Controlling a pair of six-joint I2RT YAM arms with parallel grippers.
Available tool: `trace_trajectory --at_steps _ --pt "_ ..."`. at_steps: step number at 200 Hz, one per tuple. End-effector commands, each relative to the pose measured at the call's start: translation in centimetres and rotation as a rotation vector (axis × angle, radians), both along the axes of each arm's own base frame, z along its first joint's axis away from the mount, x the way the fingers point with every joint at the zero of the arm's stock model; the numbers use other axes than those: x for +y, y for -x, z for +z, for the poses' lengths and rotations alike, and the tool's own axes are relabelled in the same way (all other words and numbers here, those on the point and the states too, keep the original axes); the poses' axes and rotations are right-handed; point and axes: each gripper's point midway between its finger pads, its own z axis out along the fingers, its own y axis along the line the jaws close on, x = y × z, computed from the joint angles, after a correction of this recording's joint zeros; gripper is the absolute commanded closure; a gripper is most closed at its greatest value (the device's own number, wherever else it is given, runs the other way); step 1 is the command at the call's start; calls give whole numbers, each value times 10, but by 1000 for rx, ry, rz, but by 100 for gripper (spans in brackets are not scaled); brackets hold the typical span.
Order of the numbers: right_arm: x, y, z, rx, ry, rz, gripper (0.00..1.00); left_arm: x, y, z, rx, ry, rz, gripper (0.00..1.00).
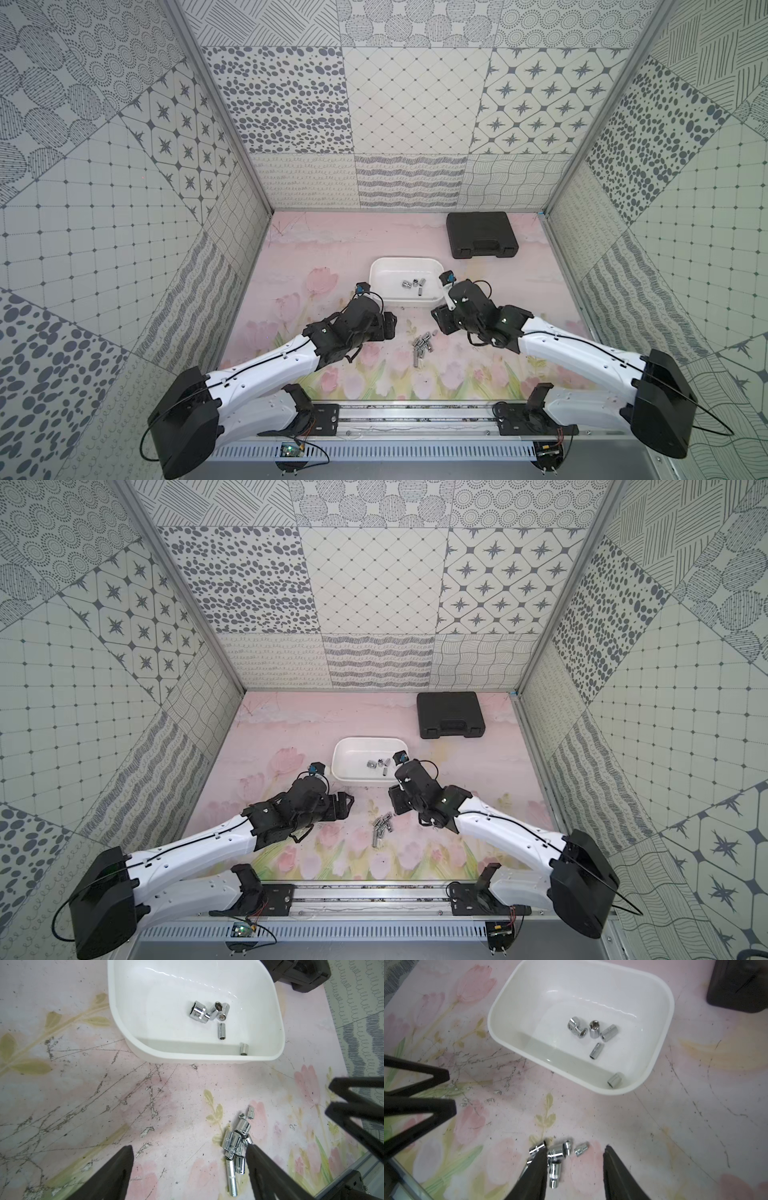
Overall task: Put the socket on the desktop into the storage box
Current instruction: Pick up the socket head from the center of the board.
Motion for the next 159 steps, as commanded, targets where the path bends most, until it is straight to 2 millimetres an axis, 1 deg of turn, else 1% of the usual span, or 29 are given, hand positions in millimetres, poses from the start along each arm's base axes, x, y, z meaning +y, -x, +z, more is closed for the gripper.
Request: trace_trajectory --at_steps 1,24,62,81,115,159 --pt "-12 6 -18 3 -8 -45 46 -7 -1 -1 4 6 -24 11" --pt "-12 12 -36 51 21 -25 47 -7 -1 -3 13 -4 -23 11" --pt "9 18 -58 125 41 28 47 -5 -1 -2 16 -11 -20 11" --pt "7 16 -67 128 89 15 46 -3 -1 0 12 -14 -12 11" --pt "6 12 -78 137 132 6 47 -3 0 2 9 -5 -12 11" --pt "8 7 -88 143 174 2 51 -3 0 4 3 -2 -10 11"
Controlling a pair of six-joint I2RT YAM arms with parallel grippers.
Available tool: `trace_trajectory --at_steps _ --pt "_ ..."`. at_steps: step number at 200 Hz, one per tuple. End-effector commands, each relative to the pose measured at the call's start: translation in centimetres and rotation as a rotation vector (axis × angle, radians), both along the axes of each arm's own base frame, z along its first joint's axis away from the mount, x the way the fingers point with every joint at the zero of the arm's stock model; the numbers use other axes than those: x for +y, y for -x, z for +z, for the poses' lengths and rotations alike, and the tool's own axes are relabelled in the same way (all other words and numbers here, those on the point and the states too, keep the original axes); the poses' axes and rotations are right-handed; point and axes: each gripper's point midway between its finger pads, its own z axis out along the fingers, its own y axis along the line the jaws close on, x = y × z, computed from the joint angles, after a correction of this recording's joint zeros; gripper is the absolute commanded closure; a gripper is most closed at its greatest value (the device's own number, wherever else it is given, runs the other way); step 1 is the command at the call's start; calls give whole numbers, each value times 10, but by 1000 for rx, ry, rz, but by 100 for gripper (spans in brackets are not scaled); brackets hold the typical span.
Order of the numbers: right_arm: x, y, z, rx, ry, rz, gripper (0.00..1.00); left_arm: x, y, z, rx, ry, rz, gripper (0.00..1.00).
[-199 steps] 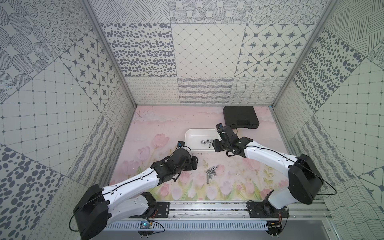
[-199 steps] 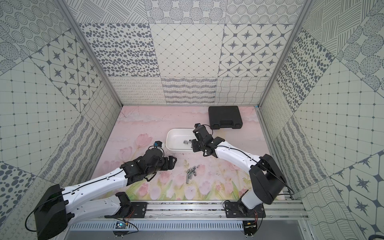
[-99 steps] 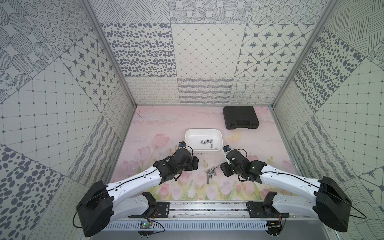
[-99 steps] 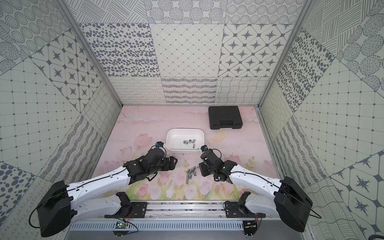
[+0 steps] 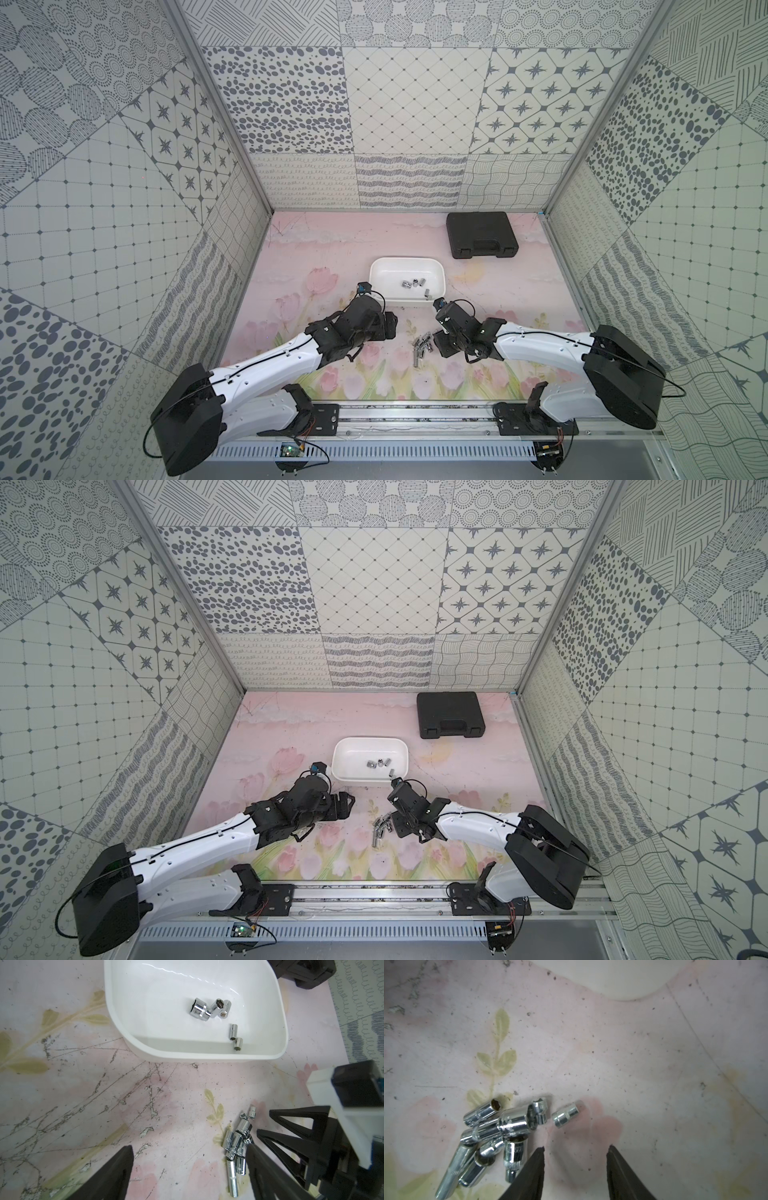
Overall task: Put the socket on the desktop into the storage box
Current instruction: Pick up the socket head from the center of the board.
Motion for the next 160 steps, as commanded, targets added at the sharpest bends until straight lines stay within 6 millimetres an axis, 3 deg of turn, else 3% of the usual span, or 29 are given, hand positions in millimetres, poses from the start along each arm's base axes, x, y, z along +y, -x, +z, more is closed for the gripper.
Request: trace_trajectory --at_steps 1,107,160 --pt "10 -13 8 -43 -19 -13 51 -1 1 4 -4 1 -7 11" --pt "14 -15 -8 -7 17 -2 59 -2 0 2 4 -3 -8 11" --pt "13 -15 -10 2 15 -8 73 -2 1 2 7 -3 -8 11"
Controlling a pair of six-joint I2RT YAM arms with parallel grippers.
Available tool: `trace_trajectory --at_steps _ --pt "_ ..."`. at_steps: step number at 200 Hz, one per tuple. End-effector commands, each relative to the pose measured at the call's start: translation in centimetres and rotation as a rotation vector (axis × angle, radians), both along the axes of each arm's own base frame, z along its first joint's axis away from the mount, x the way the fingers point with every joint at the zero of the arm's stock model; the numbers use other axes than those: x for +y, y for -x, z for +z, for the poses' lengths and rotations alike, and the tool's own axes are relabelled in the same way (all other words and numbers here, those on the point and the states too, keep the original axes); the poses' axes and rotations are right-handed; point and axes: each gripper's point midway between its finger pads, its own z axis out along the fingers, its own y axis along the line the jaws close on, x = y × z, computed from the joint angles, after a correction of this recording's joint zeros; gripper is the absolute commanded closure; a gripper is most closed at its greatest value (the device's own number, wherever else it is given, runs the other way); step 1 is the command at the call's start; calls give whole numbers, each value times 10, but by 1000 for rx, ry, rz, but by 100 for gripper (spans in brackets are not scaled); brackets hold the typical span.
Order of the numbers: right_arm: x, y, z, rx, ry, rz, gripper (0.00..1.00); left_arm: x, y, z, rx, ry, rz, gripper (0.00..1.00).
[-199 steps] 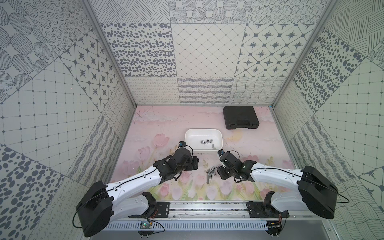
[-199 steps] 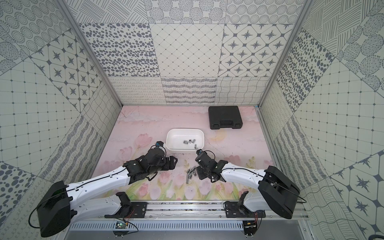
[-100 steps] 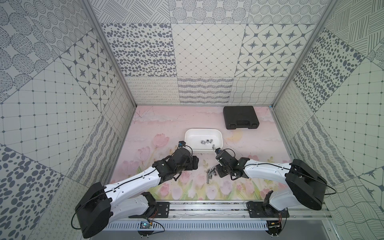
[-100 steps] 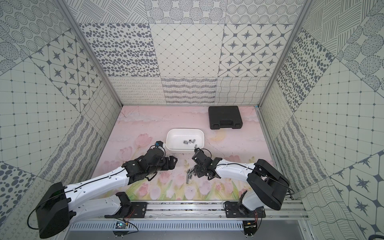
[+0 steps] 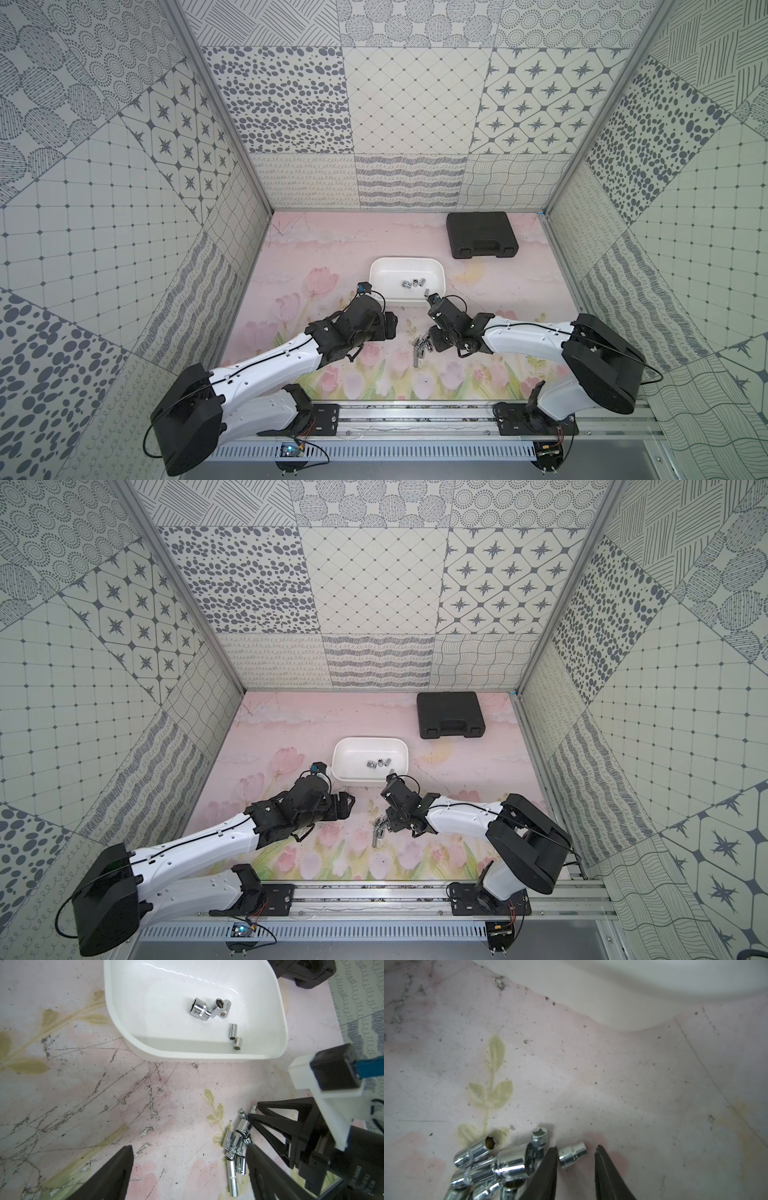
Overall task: Put the socket on the desktop into the storage box
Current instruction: Pick up the socket head from the center of the board, then place the socket head in the storage box.
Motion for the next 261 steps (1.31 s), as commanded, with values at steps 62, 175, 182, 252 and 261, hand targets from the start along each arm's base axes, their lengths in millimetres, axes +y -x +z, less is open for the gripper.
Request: trace_trajectory --at_steps 62,175,182,252,261 --pt "-2 0 -4 17 2 -9 79 -1 0 4 0 1 -4 11" --pt "9 -1 58 -90 -175 12 79 0 -1 3 -3 -6 0 11" --pt "12 -3 67 -102 -193 15 79 0 -1 2 -3 -8 1 11" --pt "58 -70 130 -196 -241 -16 79 -2 -1 -1 7 -9 -7 11" --pt "61 -84 127 -192 -234 -36 79 -3 0 -1 10 -4 -9 11"
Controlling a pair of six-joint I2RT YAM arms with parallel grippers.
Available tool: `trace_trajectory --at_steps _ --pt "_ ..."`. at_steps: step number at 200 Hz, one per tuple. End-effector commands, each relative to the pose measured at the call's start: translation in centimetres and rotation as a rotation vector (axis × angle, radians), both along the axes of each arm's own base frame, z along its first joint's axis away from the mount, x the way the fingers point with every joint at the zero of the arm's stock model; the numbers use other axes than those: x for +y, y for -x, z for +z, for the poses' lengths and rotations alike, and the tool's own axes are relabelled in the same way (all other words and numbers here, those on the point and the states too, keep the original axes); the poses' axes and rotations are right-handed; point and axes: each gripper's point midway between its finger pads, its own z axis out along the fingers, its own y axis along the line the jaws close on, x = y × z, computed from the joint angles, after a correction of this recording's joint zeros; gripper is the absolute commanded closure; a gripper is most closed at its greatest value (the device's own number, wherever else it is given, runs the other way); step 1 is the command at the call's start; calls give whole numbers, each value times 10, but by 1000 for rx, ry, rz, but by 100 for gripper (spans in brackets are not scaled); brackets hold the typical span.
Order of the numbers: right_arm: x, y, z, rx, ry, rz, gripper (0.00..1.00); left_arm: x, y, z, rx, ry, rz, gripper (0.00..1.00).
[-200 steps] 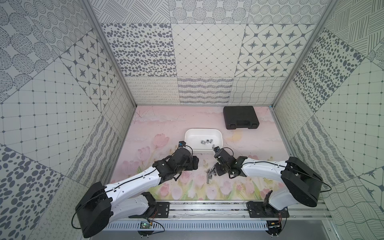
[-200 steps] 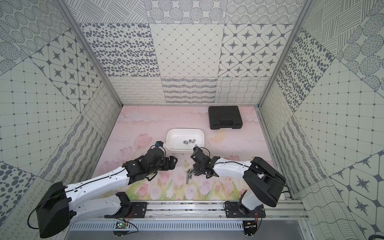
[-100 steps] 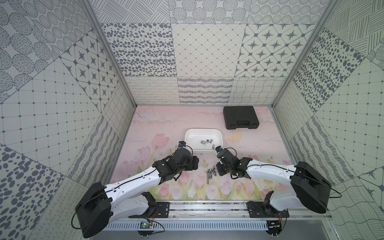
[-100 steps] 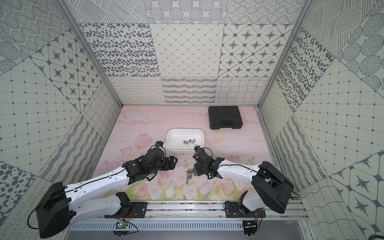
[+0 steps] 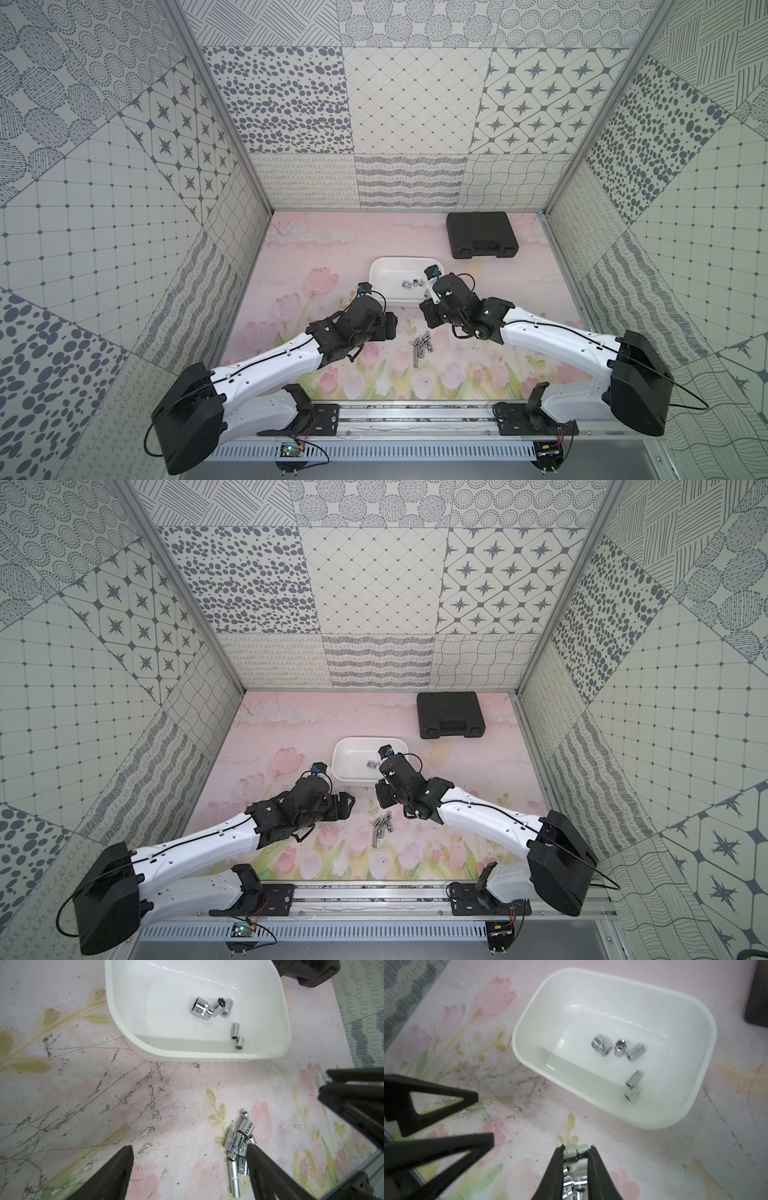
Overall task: Put the socket on the desktop into the storage box
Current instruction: Place the socket head in the storage box, then pick up the socket head from the center of the board.
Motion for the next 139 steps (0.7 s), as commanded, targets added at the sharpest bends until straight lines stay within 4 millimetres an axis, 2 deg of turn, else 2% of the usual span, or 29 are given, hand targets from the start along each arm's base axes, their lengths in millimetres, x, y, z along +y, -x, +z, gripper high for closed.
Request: trace_trajectory --at_steps 1,41,67,91,103,119,139 --pt "6 -33 -9 10 33 -38 79 -4 0 3 7 9 -11 11" --pt "8 -93 -38 84 64 -120 76 -5 1 4 9 20 -16 11" --pt "9 -107 -42 107 63 -128 63 -7 3 6 10 34 -23 11" --pt "5 -102 -27 91 55 -120 53 -6 3 10 1 43 -21 11" --pt "1 -93 -17 83 47 -114 52 -5 4 11 -2 45 -22 11" --pt "-9 -73 -1 59 36 -95 52 -4 4 11 -8 44 -17 11" --pt "-24 -35 5 27 41 -56 52 -4 4 11 -11 45 -17 11"
